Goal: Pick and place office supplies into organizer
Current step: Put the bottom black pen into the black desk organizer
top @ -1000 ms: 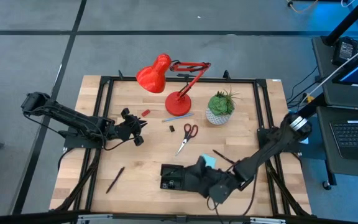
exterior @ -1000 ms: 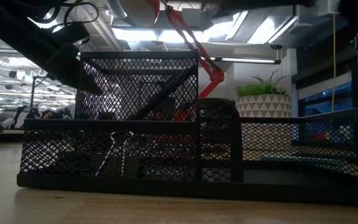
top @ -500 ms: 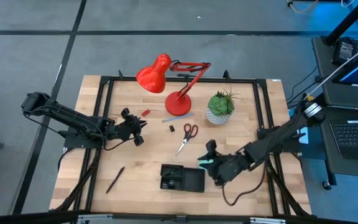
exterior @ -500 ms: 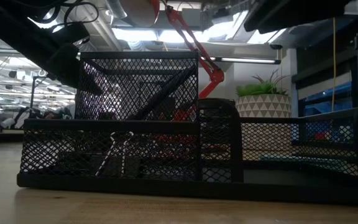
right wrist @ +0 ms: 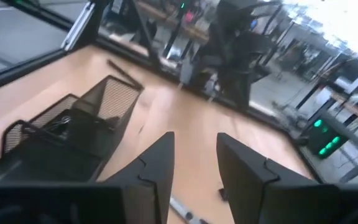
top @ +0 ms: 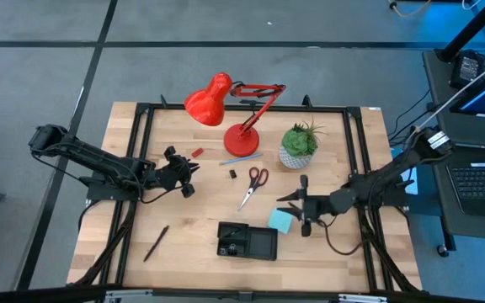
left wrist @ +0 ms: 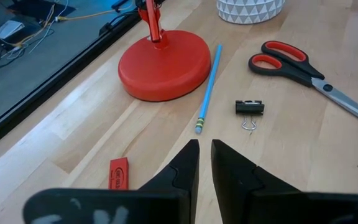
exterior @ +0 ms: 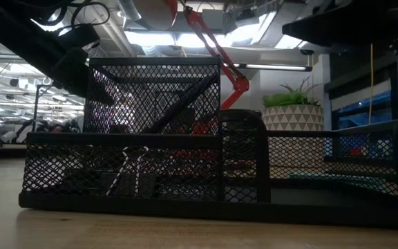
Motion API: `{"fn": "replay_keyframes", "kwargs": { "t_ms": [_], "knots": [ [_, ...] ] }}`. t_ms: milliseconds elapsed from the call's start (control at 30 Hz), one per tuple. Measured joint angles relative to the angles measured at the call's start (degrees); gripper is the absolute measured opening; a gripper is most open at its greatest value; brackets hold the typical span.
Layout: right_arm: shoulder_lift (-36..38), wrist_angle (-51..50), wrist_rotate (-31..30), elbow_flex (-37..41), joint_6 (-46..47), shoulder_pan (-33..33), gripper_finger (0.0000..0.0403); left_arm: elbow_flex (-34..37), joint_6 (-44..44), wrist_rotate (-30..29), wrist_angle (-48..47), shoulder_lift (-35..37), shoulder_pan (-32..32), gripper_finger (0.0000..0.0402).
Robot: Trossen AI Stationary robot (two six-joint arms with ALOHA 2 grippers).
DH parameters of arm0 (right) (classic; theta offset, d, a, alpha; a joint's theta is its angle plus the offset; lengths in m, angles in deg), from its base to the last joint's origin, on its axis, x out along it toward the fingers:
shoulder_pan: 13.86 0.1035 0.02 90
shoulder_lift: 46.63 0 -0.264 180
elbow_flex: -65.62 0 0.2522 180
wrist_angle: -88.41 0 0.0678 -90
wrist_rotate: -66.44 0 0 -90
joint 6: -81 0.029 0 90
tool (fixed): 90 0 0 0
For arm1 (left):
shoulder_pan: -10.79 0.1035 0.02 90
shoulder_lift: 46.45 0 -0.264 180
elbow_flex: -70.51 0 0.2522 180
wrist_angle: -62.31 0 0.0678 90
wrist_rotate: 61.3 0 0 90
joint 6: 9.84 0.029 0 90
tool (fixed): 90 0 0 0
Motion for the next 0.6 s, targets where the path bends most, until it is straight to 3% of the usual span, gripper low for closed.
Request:
{"fn": "replay_keyframes", "kwargs": {
  "t_ms": [133,600],
  "knots": [
    [-0.02,5.05,-0.01,3.0,-1.33,-0.55,0.0123,0.0,0.0,0.06,0.09,0.01,0.01,0.004],
    [-0.06,5.61,0.01,6.64,4.73,-0.65,0.0123,0.0,-0.02,1.07,0.17,0.0,0.07,0.0036]
  ]
}}
